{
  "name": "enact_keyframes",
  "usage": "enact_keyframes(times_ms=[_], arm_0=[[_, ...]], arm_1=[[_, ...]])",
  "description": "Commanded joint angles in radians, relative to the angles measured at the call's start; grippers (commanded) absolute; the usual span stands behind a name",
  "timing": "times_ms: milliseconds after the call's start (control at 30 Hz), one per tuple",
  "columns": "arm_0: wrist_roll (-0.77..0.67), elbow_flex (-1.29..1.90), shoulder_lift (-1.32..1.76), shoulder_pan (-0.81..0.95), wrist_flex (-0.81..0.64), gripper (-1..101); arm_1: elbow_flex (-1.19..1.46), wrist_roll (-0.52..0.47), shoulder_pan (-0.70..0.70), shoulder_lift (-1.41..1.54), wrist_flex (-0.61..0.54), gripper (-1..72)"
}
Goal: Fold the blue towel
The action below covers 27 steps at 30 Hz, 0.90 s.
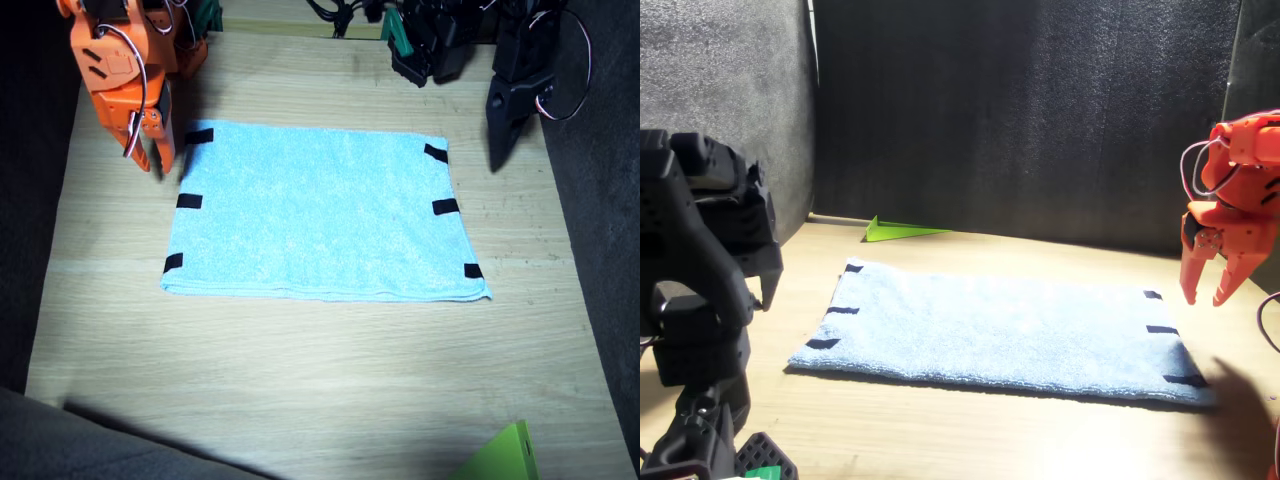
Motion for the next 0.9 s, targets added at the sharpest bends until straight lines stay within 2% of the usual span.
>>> enact_keyframes(times_ms=[0,67,233,700,867], arm_0=[[0.005,0.0,0.052,0.0,0.031,4],[-0.003,0.0,0.069,-0.002,0.04,8],[-0.014,-0.008,0.083,-0.02,0.08,11],[-0.018,0.008,0.141,-0.066,0.12,10],[0.002,-0.06,0.069,-0.074,0.146,18]], arm_1=[[-0.051,0.037,0.052,0.017,0.071,22.0],[-0.031,0.041,0.077,0.025,0.066,27.9],[0.018,0.067,0.114,0.005,0.035,30.1],[0.133,0.091,0.086,-0.049,-0.095,30.8],[0.129,0.078,0.083,-0.064,-0.106,30.8]])
